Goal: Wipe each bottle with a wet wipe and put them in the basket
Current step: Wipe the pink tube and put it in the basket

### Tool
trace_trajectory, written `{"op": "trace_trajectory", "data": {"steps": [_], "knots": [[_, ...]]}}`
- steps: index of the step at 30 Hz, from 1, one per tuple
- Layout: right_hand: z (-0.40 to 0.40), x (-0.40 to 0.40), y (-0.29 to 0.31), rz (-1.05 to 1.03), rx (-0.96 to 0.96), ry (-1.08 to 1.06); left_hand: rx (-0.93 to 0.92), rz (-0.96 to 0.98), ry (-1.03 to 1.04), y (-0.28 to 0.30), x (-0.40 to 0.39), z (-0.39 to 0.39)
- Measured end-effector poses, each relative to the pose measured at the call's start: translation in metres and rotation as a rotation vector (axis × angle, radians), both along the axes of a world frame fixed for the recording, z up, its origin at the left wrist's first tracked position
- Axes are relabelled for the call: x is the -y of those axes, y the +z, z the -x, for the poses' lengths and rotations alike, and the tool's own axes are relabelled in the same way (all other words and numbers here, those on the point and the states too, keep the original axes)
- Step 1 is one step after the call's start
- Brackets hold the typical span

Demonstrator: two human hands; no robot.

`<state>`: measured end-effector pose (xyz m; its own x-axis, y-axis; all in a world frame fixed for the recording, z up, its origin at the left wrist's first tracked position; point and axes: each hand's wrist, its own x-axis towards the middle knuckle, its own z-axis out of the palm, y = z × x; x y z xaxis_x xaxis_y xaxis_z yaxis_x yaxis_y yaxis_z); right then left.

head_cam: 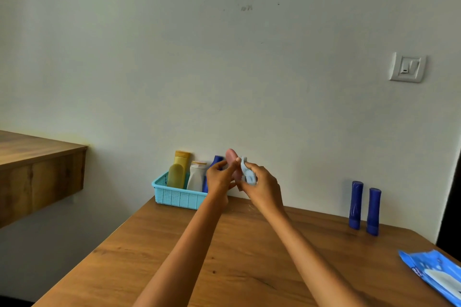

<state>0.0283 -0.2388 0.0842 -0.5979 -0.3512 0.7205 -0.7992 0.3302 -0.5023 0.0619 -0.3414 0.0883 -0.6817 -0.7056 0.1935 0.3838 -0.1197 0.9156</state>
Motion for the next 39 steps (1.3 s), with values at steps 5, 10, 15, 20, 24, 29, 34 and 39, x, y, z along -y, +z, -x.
{"op": "trace_trajectory", "data": {"steps": [5, 10, 15, 20, 24, 29, 34, 39], "knots": [[0.006, 0.002, 0.002, 0.068, -0.081, 0.039, 0.011, -0.047, -0.14, 0.005, -0.003, -0.002], [0.011, 0.002, 0.011, 0.01, -0.091, 0.16, 0.057, -0.178, -0.302, 0.01, 0.005, -0.006], [0.009, -0.006, 0.004, -0.043, -0.132, 0.134, 0.037, -0.343, -0.319, 0.008, 0.012, -0.008], [0.007, -0.018, -0.008, -0.104, -0.185, 0.065, 0.053, -0.375, -0.296, 0.005, 0.016, -0.01], [0.004, -0.018, -0.003, 0.061, -0.025, 0.058, 0.103, -0.297, -0.271, 0.004, 0.009, -0.009], [0.005, -0.015, -0.004, -0.016, 0.045, 0.084, 0.126, -0.211, -0.27, 0.007, 0.001, -0.007], [0.005, -0.018, -0.003, 0.185, 0.395, 0.203, 0.07, -0.204, -0.307, 0.009, 0.009, -0.009], [-0.002, -0.021, 0.004, 0.706, 1.152, 0.688, -0.019, -0.138, -0.372, 0.0, 0.023, -0.015]]}}
